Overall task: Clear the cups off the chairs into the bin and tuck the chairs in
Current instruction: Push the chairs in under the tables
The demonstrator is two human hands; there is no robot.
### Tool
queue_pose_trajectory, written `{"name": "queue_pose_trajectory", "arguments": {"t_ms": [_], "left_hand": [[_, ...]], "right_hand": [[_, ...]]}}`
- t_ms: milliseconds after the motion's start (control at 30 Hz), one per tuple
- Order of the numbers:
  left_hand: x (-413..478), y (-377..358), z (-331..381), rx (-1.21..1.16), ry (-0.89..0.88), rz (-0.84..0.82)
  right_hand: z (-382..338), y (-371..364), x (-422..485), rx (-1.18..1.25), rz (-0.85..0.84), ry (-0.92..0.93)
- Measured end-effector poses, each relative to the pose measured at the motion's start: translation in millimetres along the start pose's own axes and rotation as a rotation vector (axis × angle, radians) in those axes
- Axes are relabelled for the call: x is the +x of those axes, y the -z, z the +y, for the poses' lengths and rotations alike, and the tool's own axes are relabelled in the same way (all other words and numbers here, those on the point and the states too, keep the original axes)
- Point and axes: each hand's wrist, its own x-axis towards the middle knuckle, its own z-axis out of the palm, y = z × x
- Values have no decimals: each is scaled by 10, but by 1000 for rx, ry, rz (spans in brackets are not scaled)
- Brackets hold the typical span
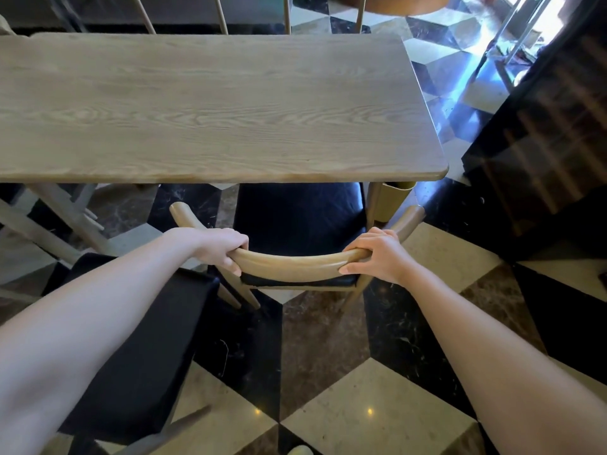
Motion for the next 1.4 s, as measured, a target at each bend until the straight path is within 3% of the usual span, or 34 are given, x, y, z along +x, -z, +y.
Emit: {"name": "queue_pose_trajectory", "arguments": {"t_ms": [667, 833, 933, 1033, 1233, 1400], "left_hand": [[84, -158, -10, 31, -32, 246], [-15, -406, 8, -252, -56, 562], [-22, -628, 41, -263, -54, 795], [-44, -868, 221, -231, 65, 900], [-268, -1626, 711, -235, 244, 813], [-556, -2422, 1194, -285, 278, 363]], "right_hand": [[186, 24, 137, -81, 15, 42], [225, -15, 121, -138, 53, 90], [212, -49, 82, -220, 64, 62], [128, -146, -50, -288, 121, -50], [-142, -591, -551, -180, 279, -237], [-424, -1308, -1326, -57, 4, -384]]}}
